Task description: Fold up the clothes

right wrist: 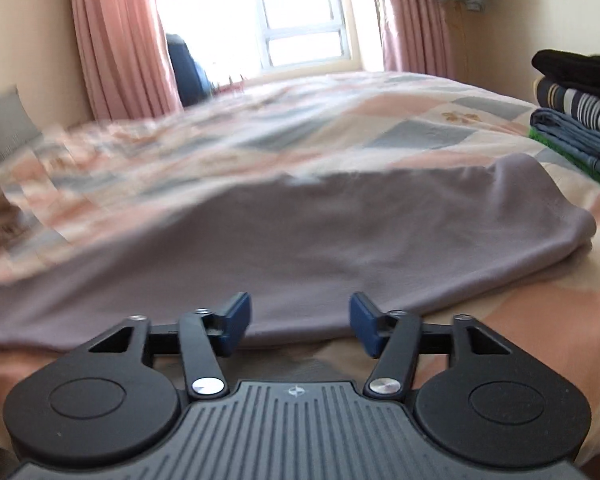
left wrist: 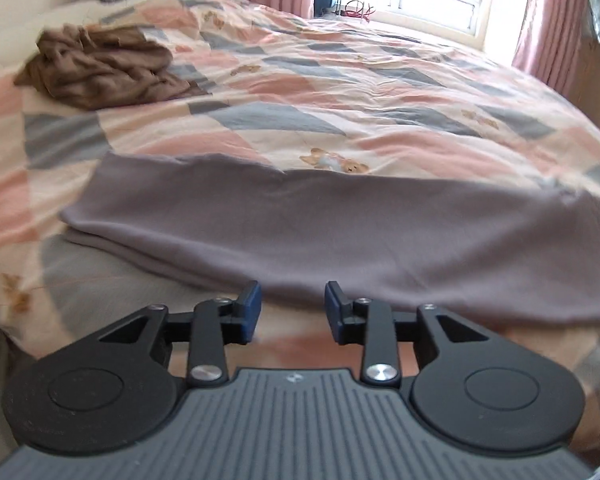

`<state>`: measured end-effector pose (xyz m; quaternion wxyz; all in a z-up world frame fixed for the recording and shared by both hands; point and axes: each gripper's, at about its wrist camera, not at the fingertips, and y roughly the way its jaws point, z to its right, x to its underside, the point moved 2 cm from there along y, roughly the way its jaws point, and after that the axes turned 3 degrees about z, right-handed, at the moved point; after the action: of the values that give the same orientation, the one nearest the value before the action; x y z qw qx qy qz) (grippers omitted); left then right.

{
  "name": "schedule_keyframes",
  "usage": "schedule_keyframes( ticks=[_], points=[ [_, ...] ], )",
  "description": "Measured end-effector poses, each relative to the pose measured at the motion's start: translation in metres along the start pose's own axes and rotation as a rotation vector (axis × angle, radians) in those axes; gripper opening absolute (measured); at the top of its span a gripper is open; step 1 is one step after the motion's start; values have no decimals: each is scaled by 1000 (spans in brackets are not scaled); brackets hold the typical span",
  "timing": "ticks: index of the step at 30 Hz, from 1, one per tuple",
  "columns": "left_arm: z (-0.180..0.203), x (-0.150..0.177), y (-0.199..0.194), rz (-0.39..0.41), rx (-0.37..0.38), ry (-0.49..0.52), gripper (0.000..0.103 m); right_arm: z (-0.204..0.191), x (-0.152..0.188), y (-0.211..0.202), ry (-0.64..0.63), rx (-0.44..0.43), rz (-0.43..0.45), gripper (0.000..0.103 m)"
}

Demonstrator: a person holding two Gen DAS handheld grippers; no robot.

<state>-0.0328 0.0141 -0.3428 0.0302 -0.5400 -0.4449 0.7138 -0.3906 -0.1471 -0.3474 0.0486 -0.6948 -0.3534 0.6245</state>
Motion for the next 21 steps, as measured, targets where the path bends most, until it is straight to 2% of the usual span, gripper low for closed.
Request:
schedule_keyframes(
  ticks=[7,13,18,21],
  points=[
    [-2,8,-63,75,9,2,39,-28,1,-63,-4,-78,63,70],
    [-19,17,-94,99,55,-19,40,-41,4,-107,-15,-105,120,70],
    [-73,23,-89,79,134,-203,34,-61,9,-111,-72,-148,114,70],
    [-119,23,-70,52,128,-360,28,-79,14,-96,-145,-185,83,68]
  ],
)
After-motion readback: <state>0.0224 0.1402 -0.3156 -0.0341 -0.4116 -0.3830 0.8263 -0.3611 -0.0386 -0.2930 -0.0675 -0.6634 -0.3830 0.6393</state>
